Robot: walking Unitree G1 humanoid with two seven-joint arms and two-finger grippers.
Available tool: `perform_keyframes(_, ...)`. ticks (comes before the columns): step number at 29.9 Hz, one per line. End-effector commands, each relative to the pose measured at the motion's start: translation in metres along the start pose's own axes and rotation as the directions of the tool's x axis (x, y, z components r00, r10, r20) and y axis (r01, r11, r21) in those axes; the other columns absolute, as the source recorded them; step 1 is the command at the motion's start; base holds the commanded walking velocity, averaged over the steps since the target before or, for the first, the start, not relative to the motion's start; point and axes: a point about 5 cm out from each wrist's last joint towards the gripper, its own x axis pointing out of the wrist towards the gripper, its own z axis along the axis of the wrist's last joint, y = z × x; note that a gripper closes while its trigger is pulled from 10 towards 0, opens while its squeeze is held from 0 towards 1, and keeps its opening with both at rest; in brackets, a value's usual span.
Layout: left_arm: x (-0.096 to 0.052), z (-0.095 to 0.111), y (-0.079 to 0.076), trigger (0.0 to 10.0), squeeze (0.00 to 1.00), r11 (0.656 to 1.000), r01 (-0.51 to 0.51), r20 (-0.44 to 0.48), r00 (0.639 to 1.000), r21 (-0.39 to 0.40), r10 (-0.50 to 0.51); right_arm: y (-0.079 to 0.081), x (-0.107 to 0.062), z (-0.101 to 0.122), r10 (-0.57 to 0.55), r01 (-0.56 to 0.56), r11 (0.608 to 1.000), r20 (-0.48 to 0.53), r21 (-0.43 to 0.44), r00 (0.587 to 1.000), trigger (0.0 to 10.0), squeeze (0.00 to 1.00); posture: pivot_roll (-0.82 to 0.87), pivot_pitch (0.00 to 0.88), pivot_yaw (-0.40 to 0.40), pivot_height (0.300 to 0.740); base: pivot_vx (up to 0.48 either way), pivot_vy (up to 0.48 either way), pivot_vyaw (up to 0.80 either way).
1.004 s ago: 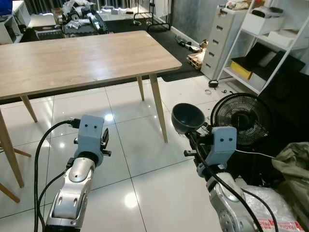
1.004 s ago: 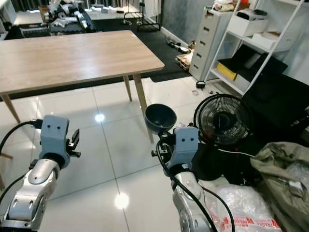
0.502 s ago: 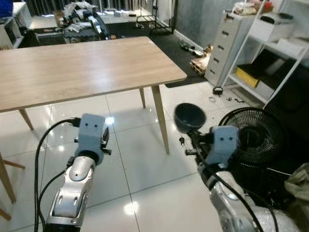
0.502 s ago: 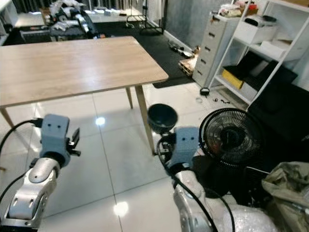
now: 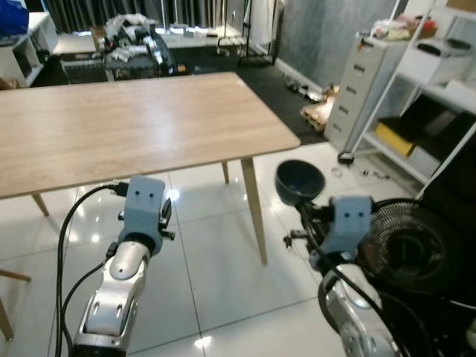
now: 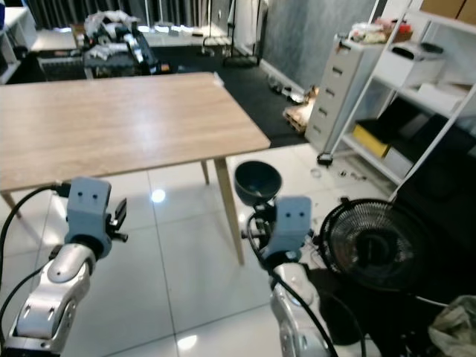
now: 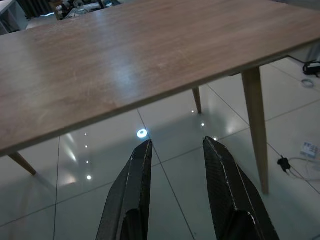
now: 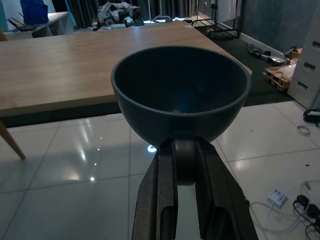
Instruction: Setting the table
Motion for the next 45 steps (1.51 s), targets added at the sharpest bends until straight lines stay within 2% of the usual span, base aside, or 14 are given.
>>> perform_keyframes(1, -0.0009, -0.0037, -0.0018, 10.0, 0.00, 1.000, 0.005, -0.012, 1.000, 0.002, -0.005, -0.0045, -0.0012, -0.0014, -0.018, 0.018, 1.000, -0.001, 0.002, 1.000, 10.0, 0.00, 0.10, 0.082, 0.083, 0.740, 0.480, 0.000, 0.00)
perform_keyframes(11, -0.0013, -0.0038, -0.0021, 10.0, 0.00, 1.000, 0.005, -0.011, 1.000, 0.003, -0.005, -0.0065, -0.0019, -0.0019, -0.026, 0.026, 1.000, 0.000, 0.001, 1.000, 10.0, 0.00, 0.10, 0.086, 0.084, 0.740, 0.479, 0.000, 0.00)
perform_keyframes(45, -0.0039, -0.0044, -0.0037, 10.0, 0.00, 1.000, 0.014, -0.019, 1.000, 0.002, -0.014, -0.0091, -0.0027, -0.0032, -0.036, 0.036, 0.999, -0.003, 0.002, 0.999, 10.0, 0.00, 0.10, 0.100, 0.086, 0.740, 0.000, 0.000, 0.00)
